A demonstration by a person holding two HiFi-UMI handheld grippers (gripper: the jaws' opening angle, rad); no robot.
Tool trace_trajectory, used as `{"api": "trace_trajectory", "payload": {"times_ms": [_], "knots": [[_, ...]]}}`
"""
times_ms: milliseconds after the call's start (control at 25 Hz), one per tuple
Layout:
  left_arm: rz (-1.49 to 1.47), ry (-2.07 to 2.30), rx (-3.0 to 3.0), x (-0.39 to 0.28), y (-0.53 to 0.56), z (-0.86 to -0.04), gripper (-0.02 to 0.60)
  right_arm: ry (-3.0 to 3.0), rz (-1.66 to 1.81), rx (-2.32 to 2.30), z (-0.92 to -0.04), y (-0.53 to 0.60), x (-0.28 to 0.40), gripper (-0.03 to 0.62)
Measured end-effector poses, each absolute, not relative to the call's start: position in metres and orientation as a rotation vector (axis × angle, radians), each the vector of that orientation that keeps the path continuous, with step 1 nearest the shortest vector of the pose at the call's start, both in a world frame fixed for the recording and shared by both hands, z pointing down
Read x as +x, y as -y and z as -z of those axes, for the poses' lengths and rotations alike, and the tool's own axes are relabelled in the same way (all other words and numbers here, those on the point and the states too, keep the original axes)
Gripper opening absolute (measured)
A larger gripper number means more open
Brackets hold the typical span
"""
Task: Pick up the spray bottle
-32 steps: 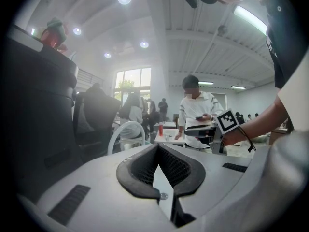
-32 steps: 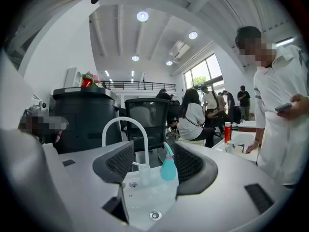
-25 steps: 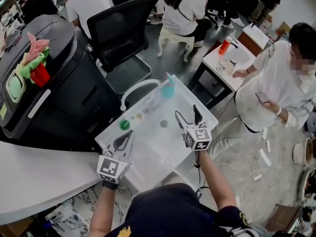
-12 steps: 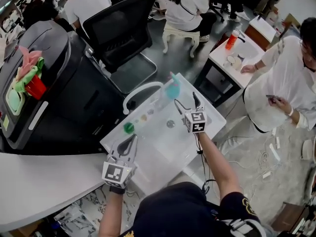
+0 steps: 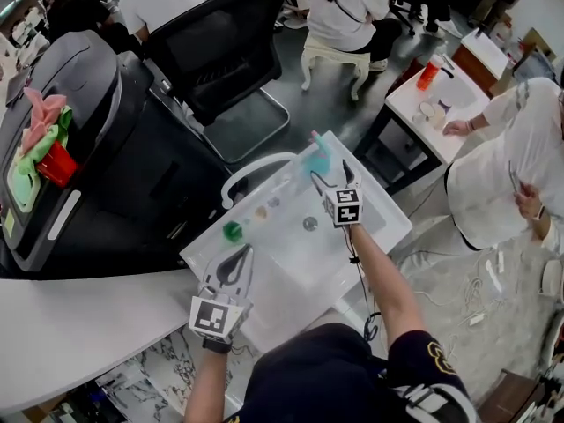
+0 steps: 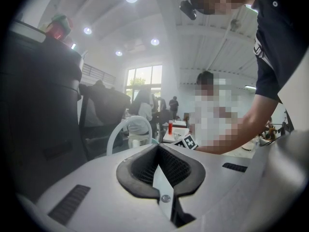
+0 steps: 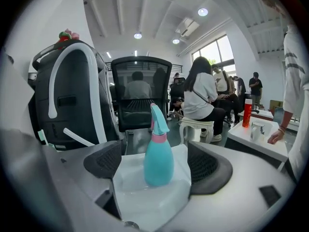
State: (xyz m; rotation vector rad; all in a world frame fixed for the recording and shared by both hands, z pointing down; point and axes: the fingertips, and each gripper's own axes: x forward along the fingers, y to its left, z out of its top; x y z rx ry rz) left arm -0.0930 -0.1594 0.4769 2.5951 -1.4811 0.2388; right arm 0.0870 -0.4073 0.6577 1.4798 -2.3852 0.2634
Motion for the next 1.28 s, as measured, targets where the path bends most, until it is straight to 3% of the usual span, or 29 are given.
{"api": "trace_trajectory", "payload": {"times_ms": [880, 1040, 1080, 1280], "knots": [[-0.282, 1.541, 2.482, -0.094, 0.183, -0.495, 0.015, 2.327, -0.325, 1.380, -0.718, 0.469, 0.068, 0.414], [-0.282, 1.540, 2.470, -0.094, 0.183, -0.497, 0.016, 2.320, -0.315, 1.353, -0.721, 0.469, 0.065, 0.389], [-0.284, 1.540, 2.467, -0.094, 0.183, -0.498, 0.016, 2.328, -0.307, 1.339, -0.722, 0.470, 0.064, 0.321], [-0.291, 1.543, 2.466, -0.097, 0.180, -0.499, 0.017, 2.341, -0.297, 1.332, -0.720, 0.469, 0.062, 0.310]]}}
